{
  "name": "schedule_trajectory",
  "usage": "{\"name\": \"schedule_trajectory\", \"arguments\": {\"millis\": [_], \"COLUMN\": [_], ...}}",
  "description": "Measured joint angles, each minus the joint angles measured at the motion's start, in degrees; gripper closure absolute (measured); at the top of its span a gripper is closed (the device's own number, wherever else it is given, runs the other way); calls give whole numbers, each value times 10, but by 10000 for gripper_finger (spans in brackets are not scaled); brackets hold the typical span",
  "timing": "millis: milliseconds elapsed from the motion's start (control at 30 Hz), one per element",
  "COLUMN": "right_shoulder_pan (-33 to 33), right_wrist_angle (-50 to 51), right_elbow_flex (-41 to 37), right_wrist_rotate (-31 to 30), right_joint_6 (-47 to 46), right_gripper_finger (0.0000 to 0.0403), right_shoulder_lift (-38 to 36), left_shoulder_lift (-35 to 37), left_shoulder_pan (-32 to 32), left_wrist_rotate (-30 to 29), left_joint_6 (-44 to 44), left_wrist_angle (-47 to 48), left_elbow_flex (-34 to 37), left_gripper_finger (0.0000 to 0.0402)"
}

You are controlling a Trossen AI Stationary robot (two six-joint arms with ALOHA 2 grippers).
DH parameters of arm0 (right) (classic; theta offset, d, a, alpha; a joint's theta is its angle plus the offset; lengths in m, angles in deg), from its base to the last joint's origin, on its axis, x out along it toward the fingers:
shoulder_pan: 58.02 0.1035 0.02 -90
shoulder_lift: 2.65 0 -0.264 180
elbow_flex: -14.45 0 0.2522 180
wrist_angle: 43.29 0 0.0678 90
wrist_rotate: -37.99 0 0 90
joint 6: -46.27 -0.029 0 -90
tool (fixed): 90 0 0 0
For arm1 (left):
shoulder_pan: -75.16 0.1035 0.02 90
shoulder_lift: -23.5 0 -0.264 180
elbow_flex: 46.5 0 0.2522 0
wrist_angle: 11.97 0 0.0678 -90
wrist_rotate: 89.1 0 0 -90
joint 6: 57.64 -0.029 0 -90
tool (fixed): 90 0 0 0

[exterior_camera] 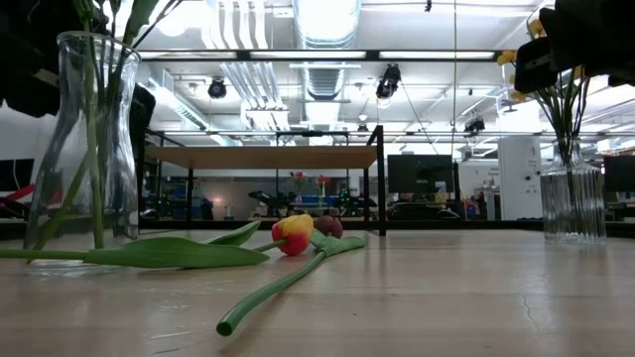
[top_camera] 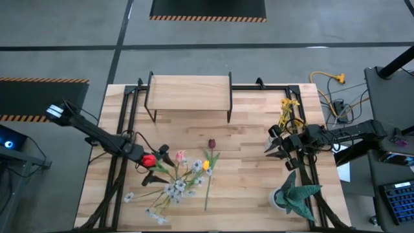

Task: Pick and place flowers into a vace then onto a shelf
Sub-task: Move the left transparent vase to the center

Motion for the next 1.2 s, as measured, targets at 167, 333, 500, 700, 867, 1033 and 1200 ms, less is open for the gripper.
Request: {"name": "schedule_trajectory", "arguments": {"millis": [167,333,500,700,867,1033,1200], "right_shoulder_pan": [0,0,0,0,0,0,0], "right_wrist_angle": [0,0,0,2,3,3,3], "right_elbow_flex": [0,0,0,0,0,0,0], "right_wrist_rotate": [0,0,0,0,0,0,0], "right_joint_6": [1,1,1,1,1,1,1], "right_gripper_finger": [351,351,351,351,351,351,351], "right_shoulder_lift": [0,0,0,0,0,0,0], "left_shoulder_lift": [-64,-130,-184,-233,-244,-242,-242], "left_shoulder_pan": [0,0,0,0,0,0,0], "left_wrist_rotate": [0,1,2,5,5,6,5], "left_joint_6": [-2,-11,-21,-44,-65,-64,-65], "left_wrist_angle": [-21,-124,-130,-132,-124,-116,-116], "left_elbow_flex": [0,0,-20,-61,-74,-69,-68], "left_gripper_finger": [72,72,72,73,89,123,182]}}
